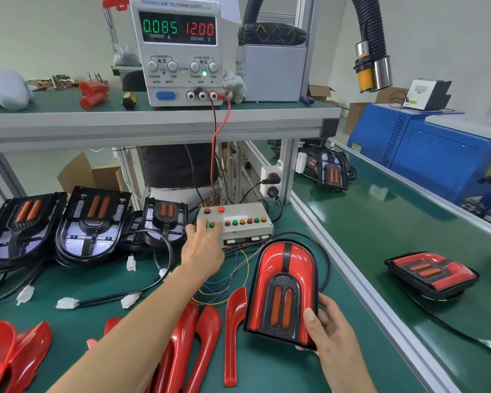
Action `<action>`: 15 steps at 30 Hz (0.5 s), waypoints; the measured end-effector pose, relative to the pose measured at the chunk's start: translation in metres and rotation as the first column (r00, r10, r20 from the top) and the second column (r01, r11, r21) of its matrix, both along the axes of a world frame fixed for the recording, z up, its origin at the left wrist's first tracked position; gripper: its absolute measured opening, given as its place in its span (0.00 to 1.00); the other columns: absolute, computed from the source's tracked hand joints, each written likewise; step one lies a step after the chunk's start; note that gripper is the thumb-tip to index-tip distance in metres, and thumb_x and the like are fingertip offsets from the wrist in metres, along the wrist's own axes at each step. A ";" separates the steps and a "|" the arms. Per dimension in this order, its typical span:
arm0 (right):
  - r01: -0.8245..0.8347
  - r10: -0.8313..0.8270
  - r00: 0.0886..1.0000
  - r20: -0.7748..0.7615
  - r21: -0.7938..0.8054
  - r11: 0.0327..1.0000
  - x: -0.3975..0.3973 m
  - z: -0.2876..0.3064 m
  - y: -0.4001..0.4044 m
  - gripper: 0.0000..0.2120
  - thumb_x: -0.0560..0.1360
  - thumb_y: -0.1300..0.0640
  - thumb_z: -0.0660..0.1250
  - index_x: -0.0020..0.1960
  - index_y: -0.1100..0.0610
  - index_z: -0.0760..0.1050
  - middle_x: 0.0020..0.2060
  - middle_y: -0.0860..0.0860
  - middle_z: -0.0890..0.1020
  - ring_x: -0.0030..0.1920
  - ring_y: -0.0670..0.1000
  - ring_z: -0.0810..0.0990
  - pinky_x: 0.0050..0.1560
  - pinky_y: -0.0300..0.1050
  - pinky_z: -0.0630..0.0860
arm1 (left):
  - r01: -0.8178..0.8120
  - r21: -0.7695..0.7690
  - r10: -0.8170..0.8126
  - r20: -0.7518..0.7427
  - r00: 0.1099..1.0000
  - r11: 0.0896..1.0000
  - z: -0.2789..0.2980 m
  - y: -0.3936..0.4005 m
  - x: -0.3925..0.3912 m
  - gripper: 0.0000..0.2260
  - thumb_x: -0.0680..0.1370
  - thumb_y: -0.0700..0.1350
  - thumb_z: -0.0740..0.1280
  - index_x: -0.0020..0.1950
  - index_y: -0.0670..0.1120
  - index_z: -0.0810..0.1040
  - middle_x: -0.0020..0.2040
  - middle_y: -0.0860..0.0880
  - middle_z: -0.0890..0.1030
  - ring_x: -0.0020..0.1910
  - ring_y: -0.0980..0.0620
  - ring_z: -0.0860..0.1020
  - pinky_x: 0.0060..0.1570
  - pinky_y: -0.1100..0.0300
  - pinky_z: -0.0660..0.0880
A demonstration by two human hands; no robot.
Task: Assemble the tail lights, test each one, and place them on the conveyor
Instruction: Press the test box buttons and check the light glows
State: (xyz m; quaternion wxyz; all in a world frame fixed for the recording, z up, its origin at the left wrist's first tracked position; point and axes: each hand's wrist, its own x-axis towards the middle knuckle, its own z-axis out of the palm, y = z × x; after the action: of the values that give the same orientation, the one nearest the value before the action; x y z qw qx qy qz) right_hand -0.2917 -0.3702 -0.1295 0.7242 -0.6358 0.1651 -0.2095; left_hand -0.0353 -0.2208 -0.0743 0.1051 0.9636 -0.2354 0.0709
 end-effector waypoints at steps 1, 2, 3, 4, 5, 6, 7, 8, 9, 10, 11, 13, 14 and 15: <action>0.000 0.000 1.000 0.000 -0.001 1.000 -0.001 0.000 0.000 0.23 0.75 0.50 0.69 0.69 0.51 0.72 0.57 0.52 0.86 0.54 0.55 0.87 0.41 0.51 0.85 | -0.006 -0.011 0.006 -0.008 1.000 1.000 0.000 -0.001 -0.001 0.28 0.79 0.42 0.62 0.79 0.51 0.61 0.73 0.41 0.62 0.66 0.38 0.64 0.62 0.50 0.71; 0.000 0.000 1.000 -0.001 -0.003 1.000 -0.001 0.000 -0.001 0.23 0.75 0.50 0.69 0.69 0.51 0.72 0.57 0.52 0.86 0.54 0.56 0.87 0.41 0.52 0.85 | -0.011 -0.016 0.011 -0.014 1.000 1.000 0.001 -0.002 -0.001 0.28 0.79 0.41 0.62 0.79 0.52 0.61 0.74 0.41 0.61 0.66 0.38 0.64 0.61 0.49 0.73; -0.002 0.002 1.000 -0.001 -0.006 1.000 -0.001 0.000 -0.001 0.23 0.75 0.50 0.69 0.69 0.51 0.72 0.56 0.52 0.86 0.54 0.55 0.87 0.41 0.52 0.85 | -0.013 -0.012 0.013 -0.019 1.000 1.000 0.001 -0.002 -0.001 0.28 0.79 0.42 0.62 0.79 0.53 0.61 0.74 0.40 0.60 0.67 0.37 0.63 0.60 0.49 0.73; -0.006 0.006 1.000 -0.002 -0.010 1.000 -0.001 0.001 -0.001 0.22 0.75 0.51 0.68 0.69 0.52 0.72 0.56 0.52 0.87 0.54 0.55 0.87 0.41 0.52 0.85 | -0.014 -0.006 0.014 -0.026 1.000 1.000 0.002 -0.003 0.000 0.28 0.79 0.42 0.62 0.79 0.53 0.62 0.75 0.40 0.59 0.68 0.37 0.63 0.61 0.49 0.72; -0.006 0.006 1.000 -0.002 -0.011 1.000 -0.001 0.001 -0.001 0.22 0.75 0.52 0.68 0.68 0.52 0.72 0.56 0.52 0.87 0.53 0.55 0.87 0.41 0.52 0.85 | -0.018 -0.006 0.018 -0.036 0.999 1.000 0.003 -0.003 0.001 0.28 0.79 0.42 0.62 0.79 0.53 0.62 0.75 0.40 0.59 0.68 0.37 0.63 0.63 0.48 0.71; -0.002 0.002 1.000 0.000 -0.008 1.000 0.000 0.001 0.000 0.23 0.74 0.53 0.69 0.68 0.53 0.72 0.55 0.52 0.87 0.52 0.55 0.87 0.40 0.52 0.85 | -0.025 -0.012 0.025 -0.048 0.999 1.000 0.004 -0.003 0.001 0.27 0.79 0.43 0.62 0.79 0.53 0.63 0.74 0.40 0.59 0.68 0.36 0.63 0.64 0.48 0.70; 0.006 -0.006 1.000 0.003 -0.003 1.000 0.000 0.000 -0.001 0.23 0.73 0.54 0.69 0.68 0.54 0.73 0.55 0.53 0.87 0.51 0.55 0.87 0.38 0.53 0.85 | -0.035 -0.020 0.034 -0.062 0.997 0.999 0.005 -0.004 0.002 0.27 0.80 0.43 0.62 0.78 0.53 0.64 0.74 0.40 0.60 0.68 0.36 0.63 0.65 0.47 0.70; 0.013 -0.013 1.000 0.005 0.004 1.000 0.001 0.000 -0.001 0.23 0.72 0.54 0.69 0.67 0.55 0.73 0.54 0.52 0.87 0.50 0.55 0.88 0.37 0.53 0.85 | -0.044 -0.028 0.042 -0.078 0.996 0.999 0.006 -0.005 0.003 0.26 0.80 0.43 0.62 0.78 0.53 0.64 0.73 0.40 0.60 0.68 0.36 0.62 0.64 0.46 0.70; 0.019 -0.019 1.000 0.007 0.009 1.000 0.001 -0.001 -0.001 0.23 0.72 0.54 0.69 0.66 0.55 0.73 0.54 0.52 0.87 0.49 0.54 0.88 0.36 0.52 0.84 | -0.051 -0.035 0.048 -0.093 0.995 0.998 0.007 -0.007 0.004 0.26 0.80 0.43 0.62 0.78 0.53 0.65 0.73 0.40 0.60 0.68 0.36 0.62 0.64 0.46 0.70; 0.021 -0.021 1.000 0.009 0.013 1.000 0.002 -0.001 -0.001 0.23 0.72 0.54 0.69 0.66 0.55 0.74 0.54 0.52 0.87 0.48 0.54 0.88 0.35 0.50 0.84 | -0.056 -0.043 0.051 -0.105 0.993 0.998 0.007 -0.008 0.004 0.26 0.79 0.43 0.63 0.78 0.53 0.65 0.73 0.40 0.61 0.69 0.36 0.62 0.64 0.46 0.70; 0.020 -0.021 1.000 0.011 0.015 1.000 0.003 -0.001 -0.001 0.23 0.72 0.55 0.69 0.66 0.55 0.74 0.54 0.52 0.87 0.49 0.53 0.88 0.36 0.48 0.84 | -0.058 -0.051 0.052 -0.115 0.992 0.997 0.007 -0.008 0.005 0.26 0.79 0.43 0.63 0.78 0.53 0.65 0.73 0.40 0.61 0.69 0.36 0.61 0.65 0.46 0.69; 0.016 -0.017 1.000 0.015 0.018 1.000 0.003 -0.001 0.000 0.23 0.73 0.55 0.69 0.67 0.55 0.73 0.54 0.52 0.87 0.50 0.53 0.88 0.38 0.46 0.84 | -0.057 -0.065 0.049 -0.118 0.992 0.996 0.006 -0.007 0.006 0.27 0.78 0.43 0.63 0.78 0.53 0.66 0.72 0.40 0.61 0.69 0.36 0.61 0.68 0.46 0.66; 0.018 -0.018 1.000 0.019 0.026 1.000 0.003 -0.001 0.000 0.23 0.73 0.55 0.68 0.67 0.56 0.73 0.54 0.53 0.87 0.50 0.53 0.88 0.39 0.45 0.84 | -0.056 -0.070 0.047 -0.117 0.992 0.996 0.005 -0.007 0.007 0.27 0.78 0.42 0.63 0.78 0.53 0.66 0.71 0.40 0.62 0.68 0.36 0.61 0.69 0.46 0.65; 0.017 -0.017 1.000 0.022 0.033 0.999 0.002 -0.001 -0.001 0.23 0.73 0.55 0.68 0.67 0.55 0.73 0.54 0.53 0.87 0.51 0.53 0.87 0.40 0.46 0.85 | -0.055 -0.073 0.046 -0.118 0.992 0.996 0.004 -0.006 0.008 0.27 0.78 0.42 0.63 0.78 0.53 0.66 0.71 0.39 0.62 0.68 0.36 0.62 0.69 0.46 0.64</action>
State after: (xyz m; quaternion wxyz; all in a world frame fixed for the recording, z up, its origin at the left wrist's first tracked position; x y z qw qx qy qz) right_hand -0.2892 -0.3708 -0.1309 0.7347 -0.6200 0.1657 -0.2201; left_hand -0.0275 -0.2267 -0.0698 0.1534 0.9670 -0.2016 0.0264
